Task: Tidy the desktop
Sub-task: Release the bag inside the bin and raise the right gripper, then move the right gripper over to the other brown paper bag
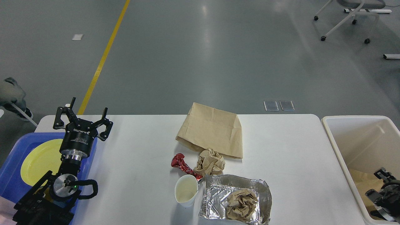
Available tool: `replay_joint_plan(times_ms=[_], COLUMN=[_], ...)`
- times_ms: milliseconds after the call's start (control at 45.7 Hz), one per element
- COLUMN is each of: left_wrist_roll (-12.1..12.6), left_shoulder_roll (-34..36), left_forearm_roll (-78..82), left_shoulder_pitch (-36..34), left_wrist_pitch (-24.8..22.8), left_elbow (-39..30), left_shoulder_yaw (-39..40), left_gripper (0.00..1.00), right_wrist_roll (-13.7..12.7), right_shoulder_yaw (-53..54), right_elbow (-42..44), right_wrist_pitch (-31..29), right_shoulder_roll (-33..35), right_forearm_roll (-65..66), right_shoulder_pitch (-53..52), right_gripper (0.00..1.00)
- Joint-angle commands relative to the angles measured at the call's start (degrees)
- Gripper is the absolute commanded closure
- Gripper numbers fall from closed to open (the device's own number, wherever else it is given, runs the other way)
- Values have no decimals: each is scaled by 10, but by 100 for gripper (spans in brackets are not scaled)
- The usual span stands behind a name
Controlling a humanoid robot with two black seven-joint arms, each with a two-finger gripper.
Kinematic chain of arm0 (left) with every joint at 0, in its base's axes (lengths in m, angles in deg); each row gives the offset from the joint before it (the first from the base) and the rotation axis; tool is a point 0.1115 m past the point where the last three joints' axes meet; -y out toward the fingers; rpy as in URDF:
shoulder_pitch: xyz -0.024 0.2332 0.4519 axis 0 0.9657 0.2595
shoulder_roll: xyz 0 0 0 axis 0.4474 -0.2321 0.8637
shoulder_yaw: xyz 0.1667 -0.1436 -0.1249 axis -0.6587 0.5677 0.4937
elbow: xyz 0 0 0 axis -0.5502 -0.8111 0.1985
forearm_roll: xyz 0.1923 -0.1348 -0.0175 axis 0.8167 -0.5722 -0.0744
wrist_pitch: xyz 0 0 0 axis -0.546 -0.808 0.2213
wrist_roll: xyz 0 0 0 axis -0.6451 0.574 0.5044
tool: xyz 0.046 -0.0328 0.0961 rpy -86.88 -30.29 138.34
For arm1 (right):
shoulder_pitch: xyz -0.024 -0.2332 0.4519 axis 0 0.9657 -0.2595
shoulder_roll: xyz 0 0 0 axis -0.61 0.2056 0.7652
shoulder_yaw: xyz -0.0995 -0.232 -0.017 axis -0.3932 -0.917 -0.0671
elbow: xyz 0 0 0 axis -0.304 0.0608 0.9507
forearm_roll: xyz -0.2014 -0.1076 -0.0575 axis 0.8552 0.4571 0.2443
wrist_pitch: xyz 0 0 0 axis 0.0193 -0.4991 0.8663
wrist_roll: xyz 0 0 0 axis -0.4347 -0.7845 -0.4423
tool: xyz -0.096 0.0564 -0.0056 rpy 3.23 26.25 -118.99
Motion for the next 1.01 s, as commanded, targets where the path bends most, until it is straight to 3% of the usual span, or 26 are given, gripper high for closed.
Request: replay_joint_plan(times_ms=[0,197,416,591,985], left_wrist_roll=[0,0,0,0,0], left_shoulder_roll=[0,0,0,0,0], left_forearm_roll=[0,0,0,0,0], left_shoulder_pitch=[0,0,0,0,0], left_wrist_pitch=[0,0,0,0,0], left_elbow=[0,0,0,0,0], left_shoulder_yaw=[0,0,0,0,0], left_gripper=[1,1,1,1,1], right_wrist_roll=[1,0,-2,-3,-5], right_shoulder_yaw=[1,-1,-1,-14,-188], right_elbow=[-5,-60,-150,-294,-489], right_wrist_pitch=[-8,-81,-237,-360,-659], right_shoulder_roll=[4,29,102,168,86], right_forearm_roll=[32,88,213,297,253], right_shoulder_pitch=[-19,-101,-233,-415,-752], right_gripper=[0,0,0,0,0])
